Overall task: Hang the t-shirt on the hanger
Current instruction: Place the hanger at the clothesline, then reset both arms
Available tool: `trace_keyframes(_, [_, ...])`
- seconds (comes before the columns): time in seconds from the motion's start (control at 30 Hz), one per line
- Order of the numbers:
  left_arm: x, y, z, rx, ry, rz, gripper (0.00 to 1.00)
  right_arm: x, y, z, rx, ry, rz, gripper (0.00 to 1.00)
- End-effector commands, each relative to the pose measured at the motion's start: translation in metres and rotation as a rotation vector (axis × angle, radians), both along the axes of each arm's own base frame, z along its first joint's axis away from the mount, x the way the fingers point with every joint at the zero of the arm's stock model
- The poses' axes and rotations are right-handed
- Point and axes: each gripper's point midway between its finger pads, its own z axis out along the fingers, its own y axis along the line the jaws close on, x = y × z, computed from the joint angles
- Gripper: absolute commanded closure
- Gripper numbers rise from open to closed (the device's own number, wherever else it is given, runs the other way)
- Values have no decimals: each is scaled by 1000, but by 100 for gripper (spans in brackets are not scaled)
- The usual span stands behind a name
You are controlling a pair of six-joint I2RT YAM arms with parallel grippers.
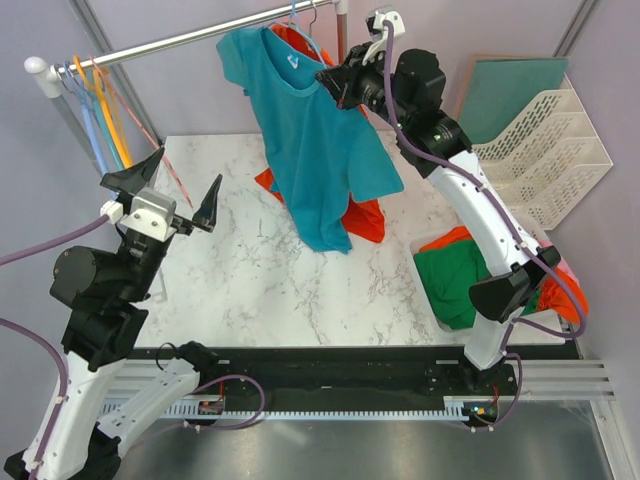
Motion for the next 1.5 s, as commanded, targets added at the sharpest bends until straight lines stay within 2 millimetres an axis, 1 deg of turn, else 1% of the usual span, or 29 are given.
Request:
trace_keyframes(0.0, [-1,6,2,-17,-20,23,1,6,2,25,76,-99,-38,100])
trace_keyframes(0.17, [4,3,-13,-7,32,21,1,25,4,-5,25,-86,-82,100])
trace_keyframes(0.3, [8,-8,-39,6,148,-30,1,30,12,-23,-7,-69,-63,100])
trace_keyframes(0.37, [8,-17,-53,23,199,-70,1,27,16,-29,-18,-65,-39,78])
trace_keyframes(0.4, [5,-27,-61,48,227,-128,1,21,14,-23,-10,-71,-29,70])
trace_keyframes(0.43, [4,-30,-73,60,276,-144,1,16,14,-22,-11,-75,-12,50])
trace_keyframes(0.47, [3,-34,-82,67,317,-164,1,14,13,-27,-21,-66,-8,42])
trace_keyframes(0.5, [4,-40,-90,81,353,-189,1,2,6,-14,-12,-89,-6,36])
trace_keyframes(0.57, [1,-43,-108,98,447,-205,1,-10,2,-19,-29,-83,9,22])
trace_keyframes(0.6, [1,-49,-118,124,487,-234,1,-25,-6,-4,-29,-118,16,18])
trace_keyframes(0.63, [-2,-49,-130,141,553,-241,1,-33,-11,-3,-45,-115,21,10])
trace_keyframes(0.67, [-3,-51,-136,154,587,-250,1,-39,-15,-10,-66,-106,23,7])
trace_keyframes(0.7, [-5,-58,-148,181,639,-289,1,-57,-27,2,-70,-127,20,4])
trace_keyframes(0.73, [-9,-61,-151,198,663,-314,1,-63,-32,-7,-114,-136,18,2])
trace_keyframes(0.77, [-16,-62,-164,222,722,-337,1,-71,-39,-8,-136,-146,15,2])
trace_keyframes(0.8, [-23,-70,-169,241,748,-400,1,-90,-52,2,-144,-168,8,2])
trace_keyframes(0.83, [-26,-74,-176,268,773,-433,1,-94,-59,-11,-187,-163,0,2])
trace_keyframes(0.87, [-32,-75,-188,289,827,-453,1,-111,-71,-2,-184,-181,-10,2])
trace_keyframes(0.93, [-30,-79,-208,314,928,-462,1,-120,-83,-29,-269,-135,-23,2])
trace_keyframes(0.97, [-24,-73,-218,317,973,-406,1,-131,-95,-29,-296,-146,-39,2])
trace_keyframes(1.03, [-16,-67,-237,328,1051,-340,1,-138,-107,-72,-400,-62,-46,2])
trace_keyframes(1.07, [-13,-61,-243,336,1073,-295,1,-148,-121,-75,-417,-73,-65,2])
trace_keyframes(1.1, [-13,-57,-252,342,1099,-269,1,-154,-129,-89,-441,-47,-64,2])
trace_keyframes(1.13, [-13,-55,-257,349,1106,-260,1,-156,-134,-120,-482,3,-57,2])
trace_keyframes(1.2, [-15,-48,-270,362,1131,-227,1,-168,-155,-137,-511,22,-85,2])
trace_keyframes(1.23, [-16,-46,-274,363,1141,-218,1,-171,-160,-163,-548,62,-83,2])
trace_keyframes(1.27, [-18,-44,-275,362,1136,-207,1,-178,-168,-166,-554,52,-96,2])
trace_keyframes(1.33, [-20,-40,-283,371,1138,-199,1,-186,-174,-190,-592,83,-82,2])
trace_keyframes(1.47, [-22,-29,-287,374,1120,-149,1,-196,-179,-198,-595,87,-72,2])
